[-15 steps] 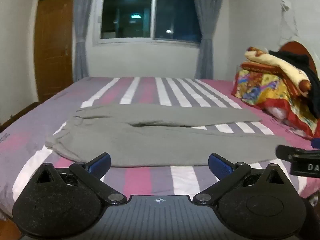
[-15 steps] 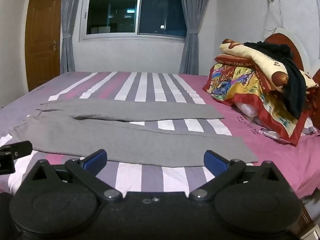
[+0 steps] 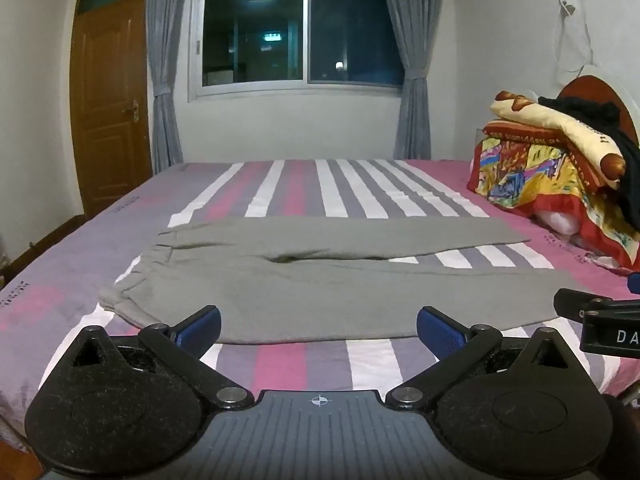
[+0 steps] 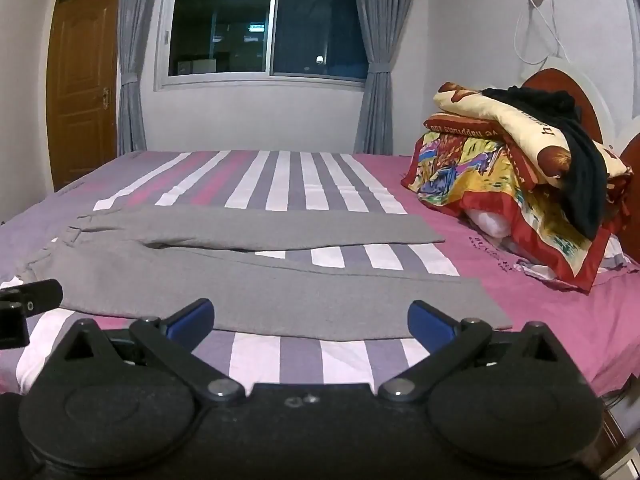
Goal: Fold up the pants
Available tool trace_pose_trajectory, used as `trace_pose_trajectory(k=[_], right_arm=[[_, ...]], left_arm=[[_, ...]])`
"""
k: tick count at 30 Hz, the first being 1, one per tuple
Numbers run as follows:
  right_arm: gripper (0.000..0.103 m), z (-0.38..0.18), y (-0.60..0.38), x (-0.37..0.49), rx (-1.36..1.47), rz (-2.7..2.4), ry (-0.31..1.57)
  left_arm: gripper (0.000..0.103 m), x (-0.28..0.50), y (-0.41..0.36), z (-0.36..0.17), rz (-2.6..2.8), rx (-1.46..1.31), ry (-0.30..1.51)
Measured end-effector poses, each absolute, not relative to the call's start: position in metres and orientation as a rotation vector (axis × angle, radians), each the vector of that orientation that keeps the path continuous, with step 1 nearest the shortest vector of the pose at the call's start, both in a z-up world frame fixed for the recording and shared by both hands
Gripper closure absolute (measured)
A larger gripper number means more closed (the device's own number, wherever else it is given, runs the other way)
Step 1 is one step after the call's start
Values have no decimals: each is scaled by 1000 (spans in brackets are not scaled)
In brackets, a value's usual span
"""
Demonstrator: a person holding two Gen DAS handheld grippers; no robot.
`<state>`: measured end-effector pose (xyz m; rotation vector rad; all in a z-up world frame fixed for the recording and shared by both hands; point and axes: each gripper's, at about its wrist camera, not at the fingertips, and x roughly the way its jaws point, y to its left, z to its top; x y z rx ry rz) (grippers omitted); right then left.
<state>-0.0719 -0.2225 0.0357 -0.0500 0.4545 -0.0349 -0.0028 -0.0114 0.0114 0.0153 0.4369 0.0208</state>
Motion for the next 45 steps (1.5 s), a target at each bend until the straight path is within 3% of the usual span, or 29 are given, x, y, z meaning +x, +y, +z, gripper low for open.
trace_pose_trajectory(k=[45], right_arm=[[0,40,-219,-76,-72,-21,441]], left_arm=[[0,-7,-13,20,18,3,428]])
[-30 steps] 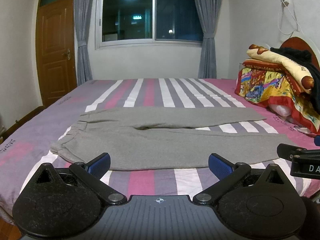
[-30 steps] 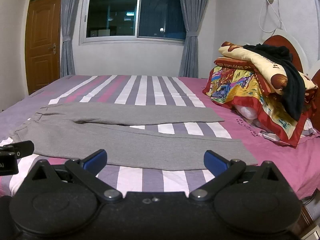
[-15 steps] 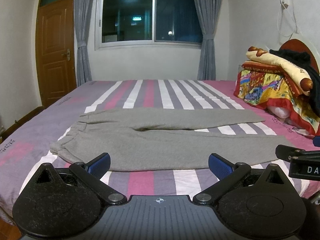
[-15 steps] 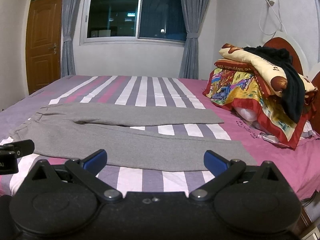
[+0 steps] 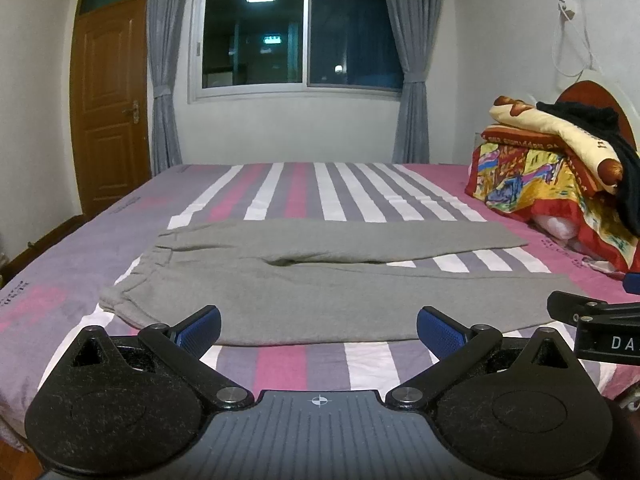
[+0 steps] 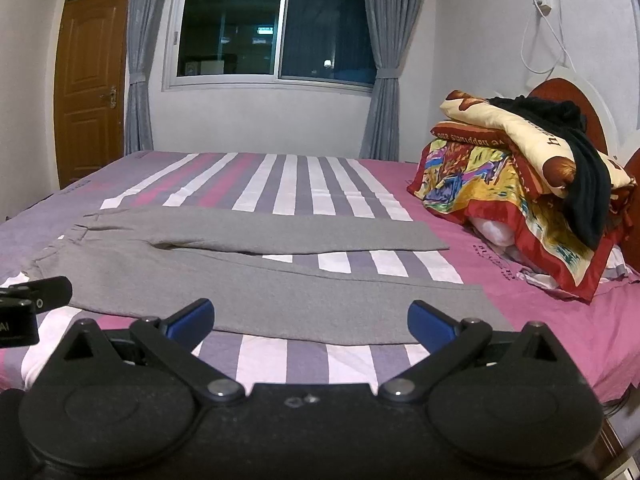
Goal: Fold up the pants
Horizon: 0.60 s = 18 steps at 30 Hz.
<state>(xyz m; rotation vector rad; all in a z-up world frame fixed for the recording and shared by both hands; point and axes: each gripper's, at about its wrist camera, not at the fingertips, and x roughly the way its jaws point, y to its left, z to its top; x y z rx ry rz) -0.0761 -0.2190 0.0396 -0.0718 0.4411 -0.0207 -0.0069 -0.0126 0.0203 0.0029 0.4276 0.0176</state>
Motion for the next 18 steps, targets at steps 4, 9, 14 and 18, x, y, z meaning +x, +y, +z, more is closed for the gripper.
trace_pose_trajectory(k=[4,9,14,18], right_arm=[[0,40,-218,-76,-73,-21,441],[0,39,-218,-76,-72,-20,441],[0,40,-218,-76,-71,-20,441],[0,39,-218,-76,-72,-19,441]], left_arm=[[0,-6,-13,21,16,3,428],[0,-7,-13,22,13,4,429],[0,-7,-13,23,14,6,428],[0,-7,-13,22,14,4,427]])
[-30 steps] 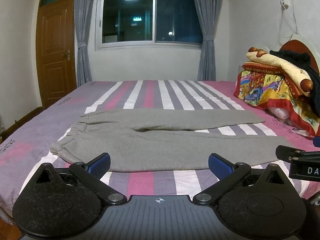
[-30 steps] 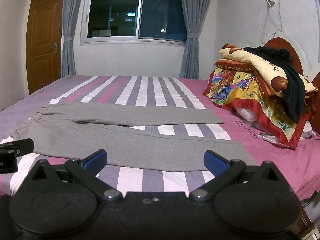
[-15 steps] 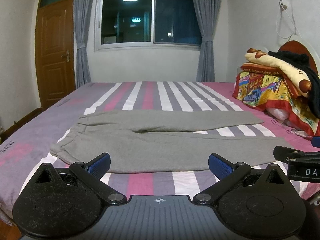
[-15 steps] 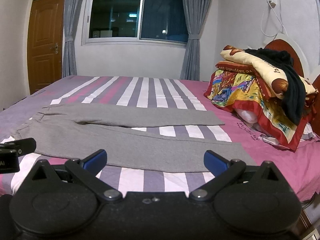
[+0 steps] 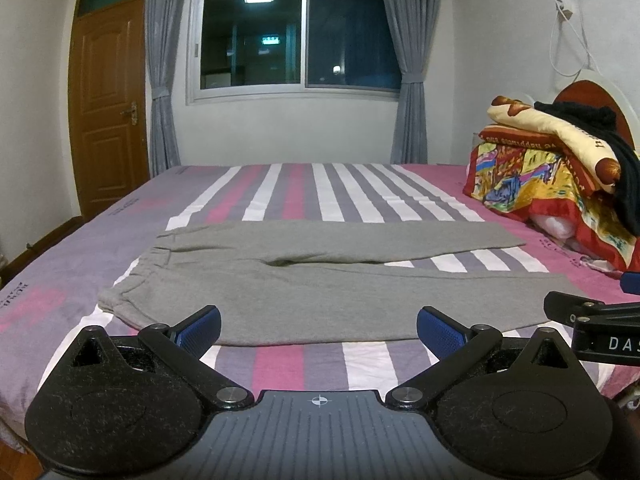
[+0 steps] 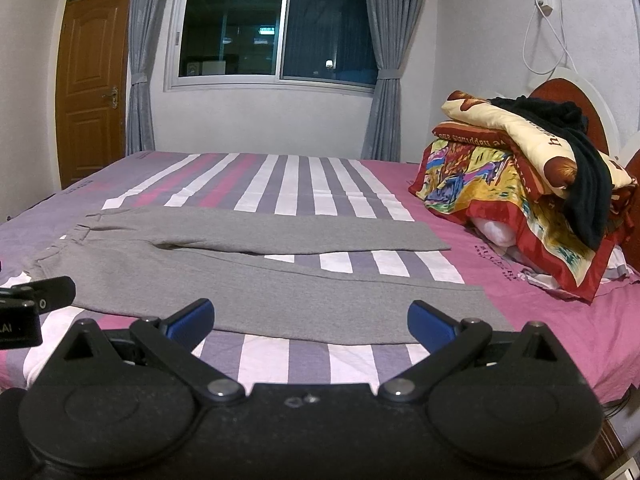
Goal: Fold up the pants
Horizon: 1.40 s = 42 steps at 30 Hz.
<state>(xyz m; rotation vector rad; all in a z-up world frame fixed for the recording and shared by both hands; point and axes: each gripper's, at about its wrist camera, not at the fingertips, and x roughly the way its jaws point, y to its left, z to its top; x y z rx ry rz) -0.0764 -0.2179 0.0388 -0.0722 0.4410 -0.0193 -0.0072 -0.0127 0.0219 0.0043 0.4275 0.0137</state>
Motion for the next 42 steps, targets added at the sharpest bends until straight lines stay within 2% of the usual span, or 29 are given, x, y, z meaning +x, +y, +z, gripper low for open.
trace_pose_trajectory(k=[34,42], right_arm=[[0,40,-215,-78,-79,-13,434],[0,68,-203,-24,-98,105,349]], left_arm=[[0,-11,-10,23,16,10,414],[0,53,48,45,71,-4,369]])
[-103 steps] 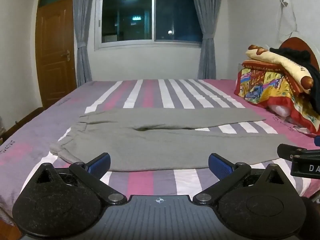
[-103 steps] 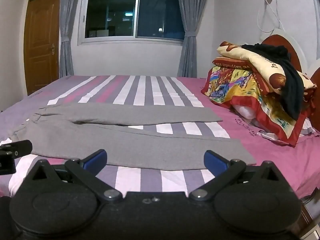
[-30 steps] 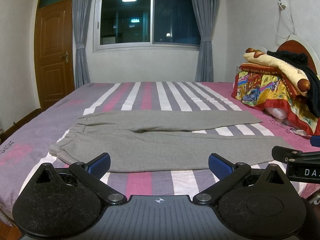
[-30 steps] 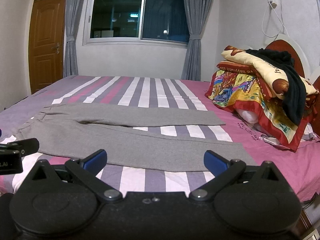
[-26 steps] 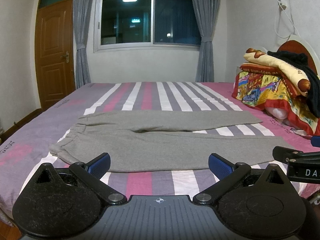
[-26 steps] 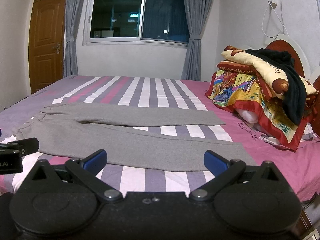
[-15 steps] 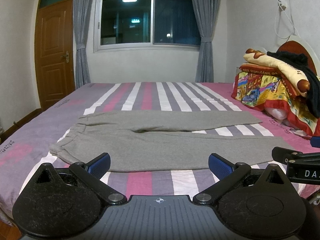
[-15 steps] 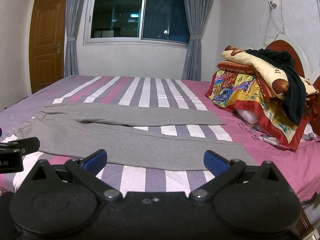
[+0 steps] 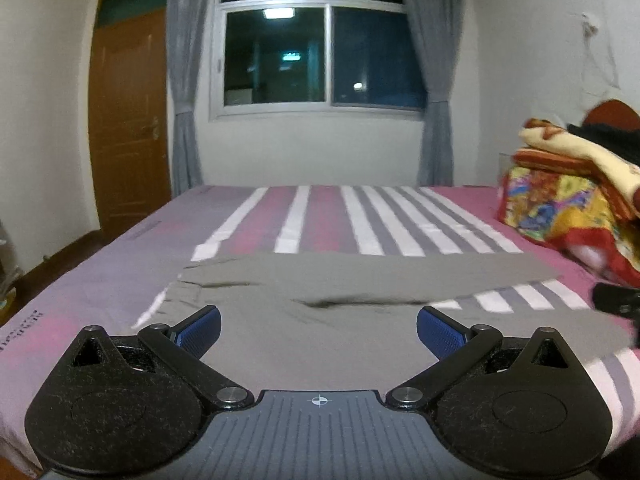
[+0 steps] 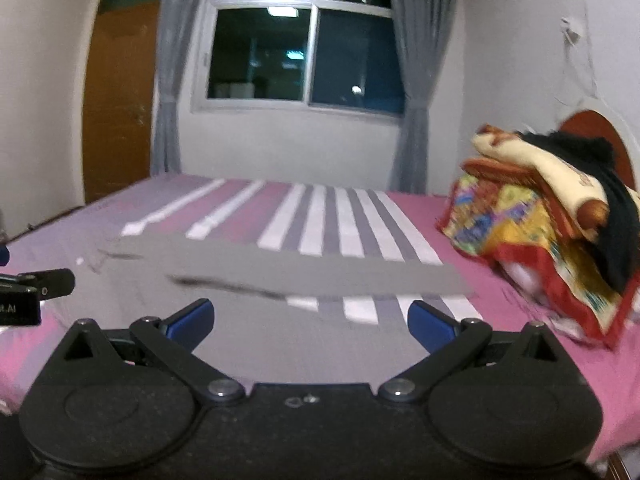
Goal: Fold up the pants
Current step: 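Lower both grippers onto the sweatpants leg cuffs and close on them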
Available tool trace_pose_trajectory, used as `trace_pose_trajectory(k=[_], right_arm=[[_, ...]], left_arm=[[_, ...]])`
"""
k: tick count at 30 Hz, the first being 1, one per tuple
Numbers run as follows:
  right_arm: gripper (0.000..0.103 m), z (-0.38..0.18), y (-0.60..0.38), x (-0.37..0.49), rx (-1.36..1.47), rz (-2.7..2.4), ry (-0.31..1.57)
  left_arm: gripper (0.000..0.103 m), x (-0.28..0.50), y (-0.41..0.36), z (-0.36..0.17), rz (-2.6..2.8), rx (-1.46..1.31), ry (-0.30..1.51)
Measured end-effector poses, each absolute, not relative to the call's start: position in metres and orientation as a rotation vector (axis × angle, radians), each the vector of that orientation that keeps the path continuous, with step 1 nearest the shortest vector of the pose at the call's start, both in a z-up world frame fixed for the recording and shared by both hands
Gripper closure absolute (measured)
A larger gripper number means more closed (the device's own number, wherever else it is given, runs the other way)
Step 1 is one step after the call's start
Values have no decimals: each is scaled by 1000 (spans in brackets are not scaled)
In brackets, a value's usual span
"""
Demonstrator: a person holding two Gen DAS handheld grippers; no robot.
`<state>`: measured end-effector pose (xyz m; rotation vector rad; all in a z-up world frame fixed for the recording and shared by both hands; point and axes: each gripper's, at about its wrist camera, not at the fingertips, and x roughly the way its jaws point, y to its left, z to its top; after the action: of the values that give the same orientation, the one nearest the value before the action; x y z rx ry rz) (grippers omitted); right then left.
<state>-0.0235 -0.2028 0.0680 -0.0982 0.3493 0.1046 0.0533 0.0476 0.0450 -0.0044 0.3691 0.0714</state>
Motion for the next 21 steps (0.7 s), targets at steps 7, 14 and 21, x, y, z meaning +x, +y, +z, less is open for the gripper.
trace_pose_trajectory(k=[7,14,21], right_arm=[[0,79,-195,55,-147,227,349],[1,55,-173,149,-189,303,395],[27,16,-143,255,-251,439,455]], left_arm=[[0,128,122,42,56,-35,402],[0,236,203,9,111,-40,516],[1,355,271,-36,88,13,634]])
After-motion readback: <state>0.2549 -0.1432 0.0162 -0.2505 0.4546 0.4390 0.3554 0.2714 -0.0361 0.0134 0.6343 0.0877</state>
